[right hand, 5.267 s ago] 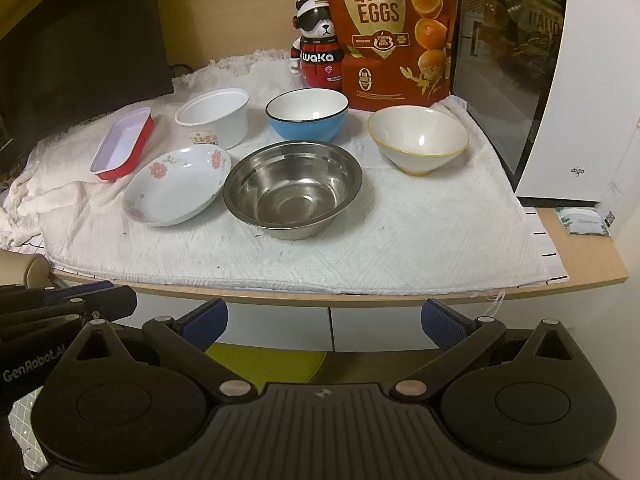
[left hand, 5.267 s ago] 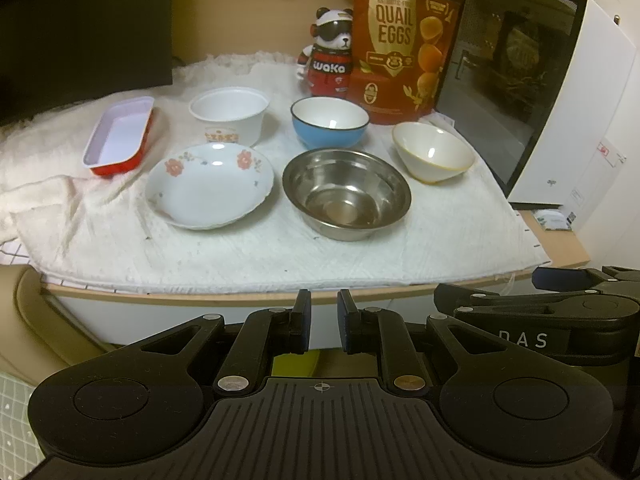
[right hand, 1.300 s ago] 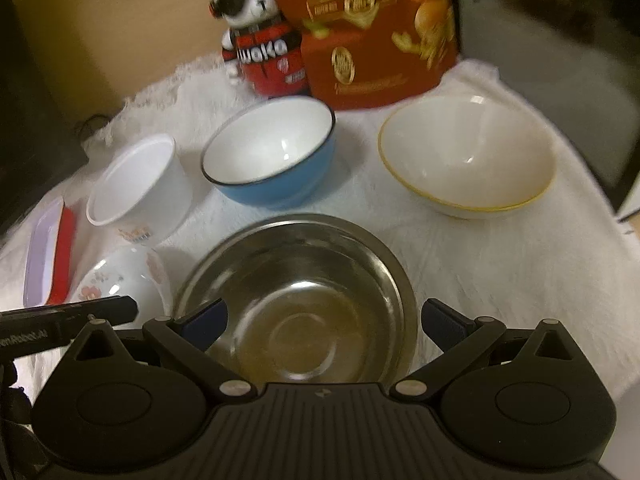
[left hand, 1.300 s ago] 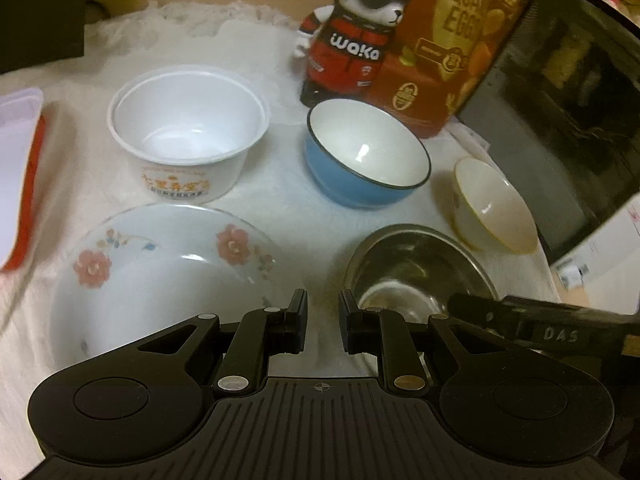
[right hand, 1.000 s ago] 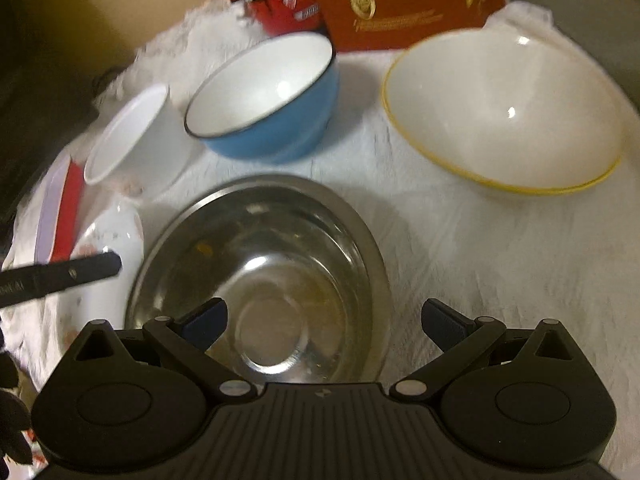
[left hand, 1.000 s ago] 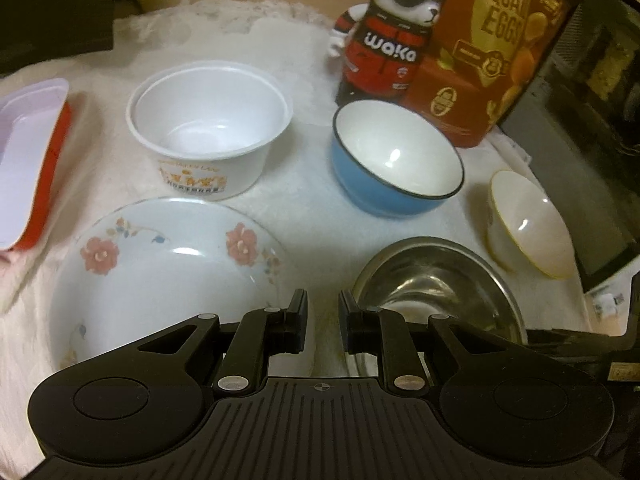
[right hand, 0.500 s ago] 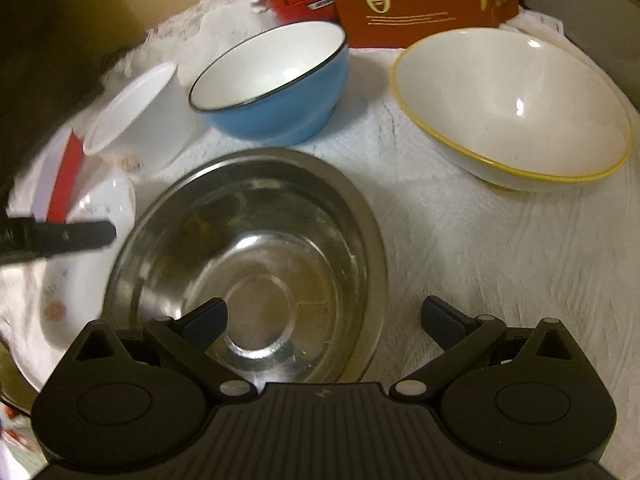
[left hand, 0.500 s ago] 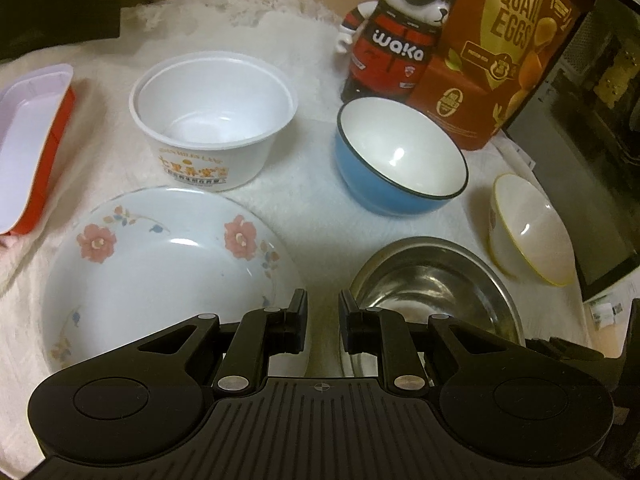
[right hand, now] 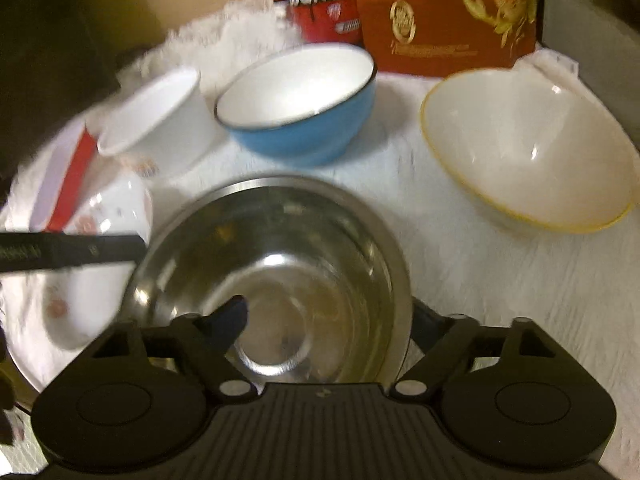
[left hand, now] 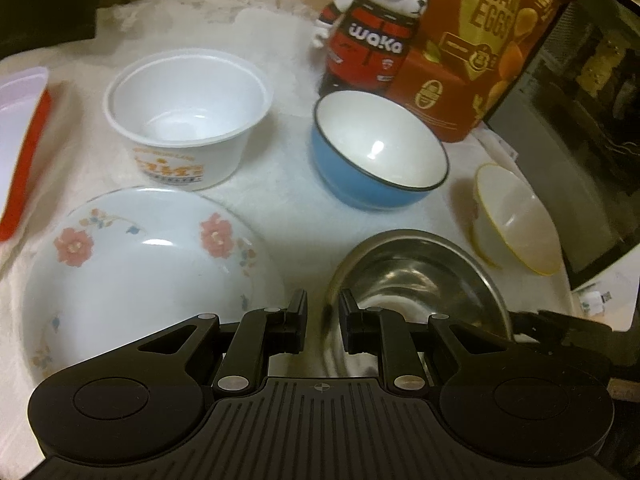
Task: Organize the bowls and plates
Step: 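Move the left tool to the steel bowl rim and close on it, then lift the steel bowl with the left tool and lower it onto the floral plate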
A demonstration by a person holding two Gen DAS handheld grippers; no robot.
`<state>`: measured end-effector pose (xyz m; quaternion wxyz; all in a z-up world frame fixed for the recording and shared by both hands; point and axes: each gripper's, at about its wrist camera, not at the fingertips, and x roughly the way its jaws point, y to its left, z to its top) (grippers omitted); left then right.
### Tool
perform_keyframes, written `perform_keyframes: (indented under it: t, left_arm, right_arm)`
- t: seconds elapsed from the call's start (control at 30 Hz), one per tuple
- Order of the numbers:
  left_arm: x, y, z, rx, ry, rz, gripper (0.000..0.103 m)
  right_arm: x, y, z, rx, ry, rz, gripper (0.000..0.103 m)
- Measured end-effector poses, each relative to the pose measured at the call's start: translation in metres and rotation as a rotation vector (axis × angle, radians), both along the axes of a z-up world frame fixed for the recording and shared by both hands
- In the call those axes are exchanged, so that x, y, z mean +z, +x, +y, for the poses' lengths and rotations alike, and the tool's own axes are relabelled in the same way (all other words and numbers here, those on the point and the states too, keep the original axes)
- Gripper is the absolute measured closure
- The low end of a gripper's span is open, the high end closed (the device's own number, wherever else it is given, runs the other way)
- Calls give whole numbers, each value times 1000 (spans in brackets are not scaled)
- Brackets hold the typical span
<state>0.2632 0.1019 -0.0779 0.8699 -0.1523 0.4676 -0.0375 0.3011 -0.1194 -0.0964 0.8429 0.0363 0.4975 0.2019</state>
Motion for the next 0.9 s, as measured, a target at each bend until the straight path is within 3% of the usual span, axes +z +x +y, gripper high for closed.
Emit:
perform_keyframes:
  t: [0.13, 0.27, 0.47, 0.73, 0.9]
  left_arm:
    - [0, 4, -7, -34, -7, -3, 72]
    - [-1, 8, -10, -39, -8, -3, 72]
    - [-8, 12, -13, -63, -1, 37, 71]
    - [-19, 12, -24, -137, -48, 108, 65]
    - [-36, 16, -29, -152, -67, 145, 66]
  right_arm:
    - [2, 5, -7, -34, -4, 16, 54]
    - [2, 2, -15, -58, 18, 35, 61]
    - [2, -5, -22, -78, 21, 44, 62]
    - [4, -7, -26, -102, -11, 45, 61]
    - [-7, -1, -21, -108, -28, 90, 61]
